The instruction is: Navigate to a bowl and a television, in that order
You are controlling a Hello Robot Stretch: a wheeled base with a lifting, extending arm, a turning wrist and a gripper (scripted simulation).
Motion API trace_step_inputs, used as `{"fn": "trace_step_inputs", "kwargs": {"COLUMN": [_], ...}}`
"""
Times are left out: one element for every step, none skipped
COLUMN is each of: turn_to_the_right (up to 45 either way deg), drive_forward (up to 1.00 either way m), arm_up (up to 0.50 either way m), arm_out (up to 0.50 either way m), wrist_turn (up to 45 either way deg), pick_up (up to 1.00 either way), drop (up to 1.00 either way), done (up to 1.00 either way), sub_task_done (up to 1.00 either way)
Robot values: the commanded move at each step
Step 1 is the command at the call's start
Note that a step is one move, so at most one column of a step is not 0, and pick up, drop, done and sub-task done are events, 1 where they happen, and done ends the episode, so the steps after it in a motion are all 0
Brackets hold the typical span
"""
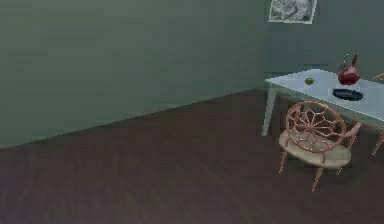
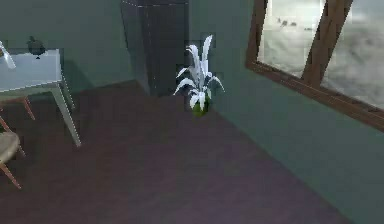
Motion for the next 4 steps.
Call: {"fn": "trace_step_inputs", "kwargs": {"turn_to_the_right": [-45.0,-15.0,0.0,0.0], "drive_forward": [0.0,0.0,1.0,1.0], "arm_up": [0.0,0.0,0.0,0.0], "arm_out": [0.0,0.0,0.0,0.0], "wrist_turn": [0.0,0.0,0.0,0.0], "pick_up": [0.0,0.0,0.0,0.0], "drop": [0.0,0.0,0.0,0.0], "done": [0.0,0.0,0.0,0.0], "sub_task_done": [0.0,0.0,0.0,0.0]}}
